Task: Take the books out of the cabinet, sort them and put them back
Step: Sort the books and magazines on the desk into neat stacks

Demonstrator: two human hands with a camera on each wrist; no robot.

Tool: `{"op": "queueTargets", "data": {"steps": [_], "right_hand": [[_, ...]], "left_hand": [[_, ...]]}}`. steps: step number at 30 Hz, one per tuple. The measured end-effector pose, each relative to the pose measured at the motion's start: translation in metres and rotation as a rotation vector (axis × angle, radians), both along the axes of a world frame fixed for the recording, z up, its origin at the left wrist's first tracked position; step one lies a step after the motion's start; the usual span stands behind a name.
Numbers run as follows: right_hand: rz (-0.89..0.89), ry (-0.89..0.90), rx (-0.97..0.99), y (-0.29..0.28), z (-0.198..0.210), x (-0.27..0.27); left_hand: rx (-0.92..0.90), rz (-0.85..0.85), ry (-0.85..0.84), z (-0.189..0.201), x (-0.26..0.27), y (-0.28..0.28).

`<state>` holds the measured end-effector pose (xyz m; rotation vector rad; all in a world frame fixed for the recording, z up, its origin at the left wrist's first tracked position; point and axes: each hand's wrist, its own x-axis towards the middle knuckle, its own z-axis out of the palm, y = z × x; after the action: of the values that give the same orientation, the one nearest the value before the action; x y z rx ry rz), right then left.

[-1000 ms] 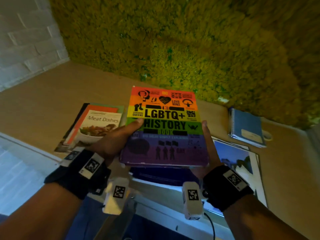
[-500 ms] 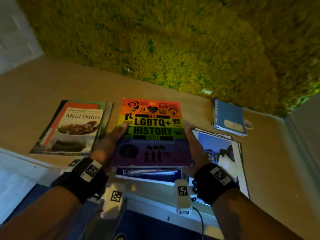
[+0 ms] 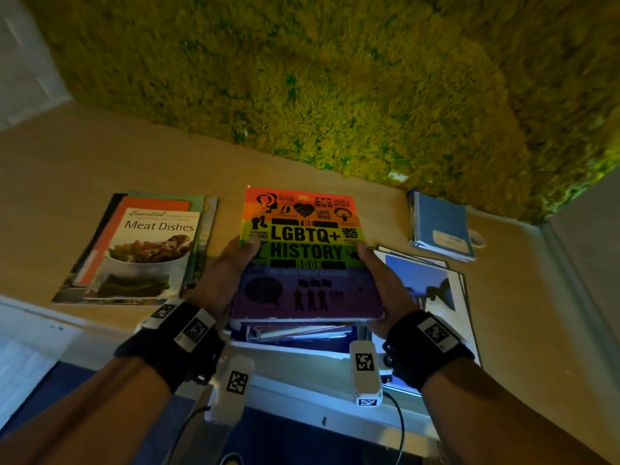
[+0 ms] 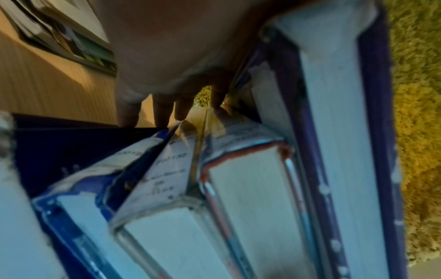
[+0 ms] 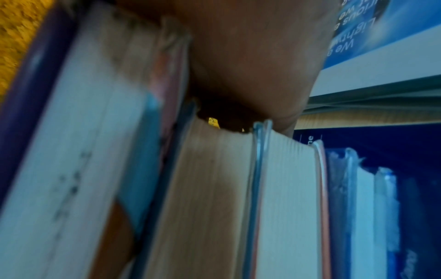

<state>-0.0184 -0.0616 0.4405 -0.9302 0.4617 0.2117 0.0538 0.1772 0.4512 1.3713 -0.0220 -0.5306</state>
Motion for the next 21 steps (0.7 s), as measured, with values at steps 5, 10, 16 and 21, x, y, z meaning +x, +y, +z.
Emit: {"op": "queueTargets", "data": {"steps": [5, 10, 16, 21], "right_hand": [[0.005, -0.033, -0.002, -0.002, 0.0, -0.002], [0.065, -0.008, -0.069, -0.006, 0.009, 0.002], [0.024, -0.011, -0.133, -0.013, 0.006, 0.01], [-0.122, 0.034, -0.306, -0.017, -0.013, 0.017]], "left_hand": [[0.088, -0.024, -0.082, -0.003, 0.002, 0.006], [0.0, -0.011, -0.016, 0.002, -0.006, 0.004], [-0.031, 0.014, 0.034, 0.001, -0.007, 0.001], [0.002, 0.046, 0.05, -0.016, -0.007, 0.008]]}}
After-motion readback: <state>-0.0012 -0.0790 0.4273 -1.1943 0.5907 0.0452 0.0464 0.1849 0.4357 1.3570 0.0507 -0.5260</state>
